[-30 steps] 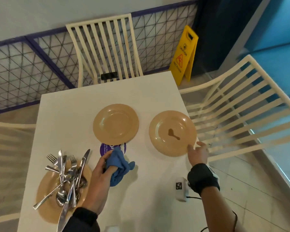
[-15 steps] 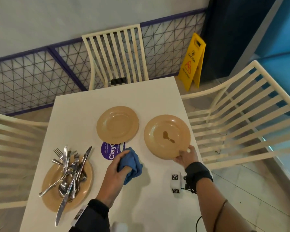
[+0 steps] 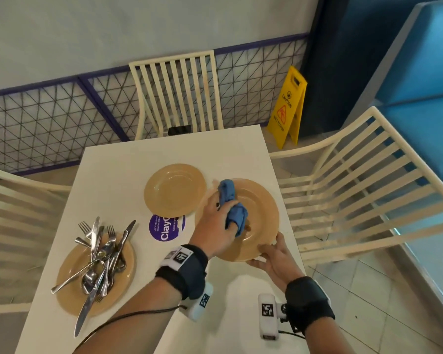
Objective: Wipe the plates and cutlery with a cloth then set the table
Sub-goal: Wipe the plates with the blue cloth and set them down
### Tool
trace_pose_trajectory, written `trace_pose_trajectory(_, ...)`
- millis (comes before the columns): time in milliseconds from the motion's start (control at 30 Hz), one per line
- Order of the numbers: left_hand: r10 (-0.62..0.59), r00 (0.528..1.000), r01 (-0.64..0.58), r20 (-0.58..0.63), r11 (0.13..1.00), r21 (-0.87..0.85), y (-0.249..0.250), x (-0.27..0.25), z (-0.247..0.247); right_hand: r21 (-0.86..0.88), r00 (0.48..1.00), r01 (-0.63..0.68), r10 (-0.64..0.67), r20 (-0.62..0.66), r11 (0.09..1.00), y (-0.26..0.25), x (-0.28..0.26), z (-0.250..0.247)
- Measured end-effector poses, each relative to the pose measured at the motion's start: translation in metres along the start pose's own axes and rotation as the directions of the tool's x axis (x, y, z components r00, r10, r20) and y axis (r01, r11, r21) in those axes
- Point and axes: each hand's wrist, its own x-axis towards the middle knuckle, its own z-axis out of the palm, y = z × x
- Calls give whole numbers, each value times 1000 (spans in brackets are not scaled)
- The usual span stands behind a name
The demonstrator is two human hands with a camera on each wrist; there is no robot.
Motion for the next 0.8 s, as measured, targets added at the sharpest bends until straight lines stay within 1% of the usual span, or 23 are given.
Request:
trace_pose_trajectory(33,-12,999,7,33,992,126,-3,1,8,-7,1000,11,-11,26,1000,-2,-6,3)
trace_pose_trajectory(100,-28,998,7,53,934,357,-12,0,21,-24,997,32,-30,74,999,-4,-15,9)
trace_pose_trajectory(133,-28,998,3,55,916,402,-13,-4,25,-36,994,45,-41,96,998,-5,-19,12)
trace_pose_trajectory(200,-5,997,-22,76,934,357,-10,-13,31,-58,989,81,-73,129,995,-8,-25,18)
trace_pose_trajectory(267,104,988,-134,110,940,314,0,-30,34,-81,982,133,-120,146,988,-11,-30,22)
trace_pose_trajectory(333,227,964,-261,136,898,354,4,-52,32,-100,977,173,-158,140,980,-17,-35,23)
trace_pose_trajectory(400,303,944,-329,132,823,462,-9,-72,23,-116,976,184,-168,137,976,-22,-41,21)
trace_pose_trajectory(433,317,941,-332,120,794,509,-21,-78,14,-134,976,185,-165,142,974,-24,-44,21)
trace_pose_trajectory(467,310,945,-317,105,783,535,-36,-81,3,-160,976,184,-161,150,970,-25,-48,21)
trace_pose_trajectory(533,261,963,-250,59,801,544,-61,-76,-16,-222,972,189,-149,183,956,-24,-56,24)
trace_pose_trajectory(567,237,971,-210,18,822,530,-64,-69,-23,-247,969,191,-142,204,950,-22,-59,28)
trace_pose_trajectory(633,225,972,-171,-64,871,460,-45,-53,-27,-277,963,195,-130,236,941,-20,-63,39)
trace_pose_trajectory(667,217,973,-166,-80,896,412,-28,-46,-24,-286,959,204,-132,250,936,-21,-64,46)
trace_pose_trajectory(700,220,973,-177,-75,909,378,-10,-43,-18,-288,955,216,-140,260,933,-23,-64,52)
trace_pose_trajectory(733,258,964,-217,-62,902,373,5,-44,-10,-279,953,227,-153,263,933,-26,-64,56)
trace_pose_trajectory(800,372,928,-338,-2,847,409,17,-60,7,-237,954,242,-186,235,941,-37,-64,53)
